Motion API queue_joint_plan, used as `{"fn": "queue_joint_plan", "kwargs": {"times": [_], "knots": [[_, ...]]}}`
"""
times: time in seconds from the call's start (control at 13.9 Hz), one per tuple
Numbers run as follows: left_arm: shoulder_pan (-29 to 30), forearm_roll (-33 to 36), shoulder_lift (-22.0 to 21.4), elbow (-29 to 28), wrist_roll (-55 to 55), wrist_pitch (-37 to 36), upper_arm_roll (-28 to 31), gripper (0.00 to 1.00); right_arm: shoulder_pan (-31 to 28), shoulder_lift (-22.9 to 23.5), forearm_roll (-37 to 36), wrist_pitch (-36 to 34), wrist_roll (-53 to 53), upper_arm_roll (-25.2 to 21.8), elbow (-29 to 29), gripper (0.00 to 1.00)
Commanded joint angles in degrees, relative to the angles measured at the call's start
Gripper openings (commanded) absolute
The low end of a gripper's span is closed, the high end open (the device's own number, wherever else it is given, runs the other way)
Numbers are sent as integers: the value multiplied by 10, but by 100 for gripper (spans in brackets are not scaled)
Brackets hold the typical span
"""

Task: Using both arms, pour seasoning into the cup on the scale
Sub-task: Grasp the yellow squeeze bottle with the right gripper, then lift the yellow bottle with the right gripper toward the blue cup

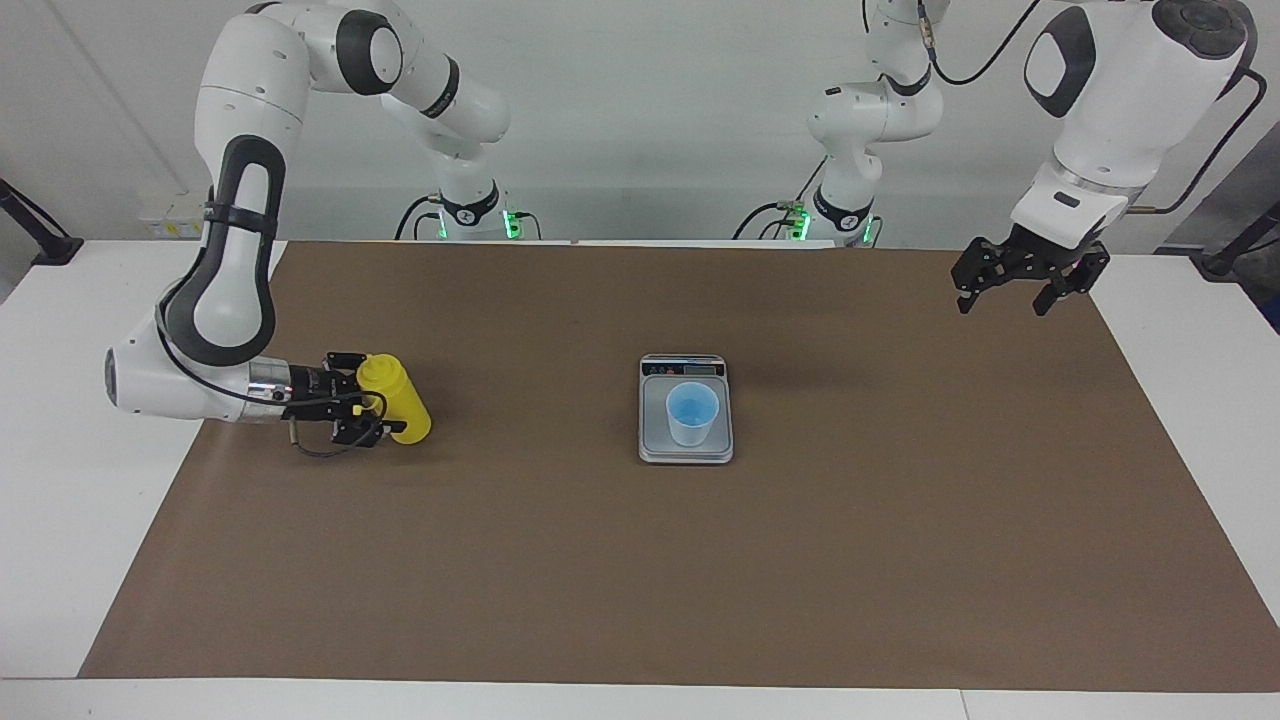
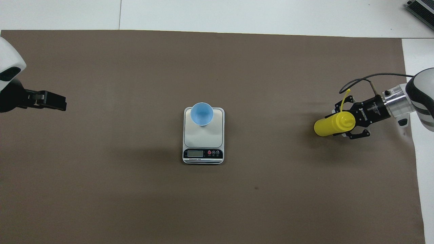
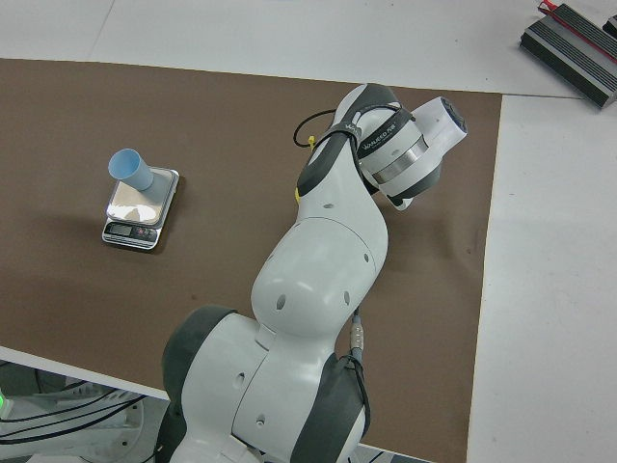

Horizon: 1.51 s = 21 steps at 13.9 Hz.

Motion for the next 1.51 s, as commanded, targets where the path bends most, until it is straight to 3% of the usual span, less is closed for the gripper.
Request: {"fn": "queue_joint_plan", "kwargs": {"times": [0.0, 0.43, 0.79, 1.08, 1.44], "knots": [[9, -8, -15, -14, 8, 7, -3, 100, -5, -27, 19, 20, 41, 3, -20, 0], [10, -19, -8, 18, 5, -30, 0, 100, 78, -109, -9, 92, 168, 2, -23, 0], [10, -8, -2, 32, 10, -42, -1, 100, 173, -133, -71, 208, 331, 2, -7, 0], [9, -9, -7, 17, 11, -30, -1, 100, 264, -131, -213, 286, 437, 2, 11, 0], [7, -9, -7, 15, 7, -25, 0, 100, 332, -123, -380, 368, 516, 3, 23, 0]]}}
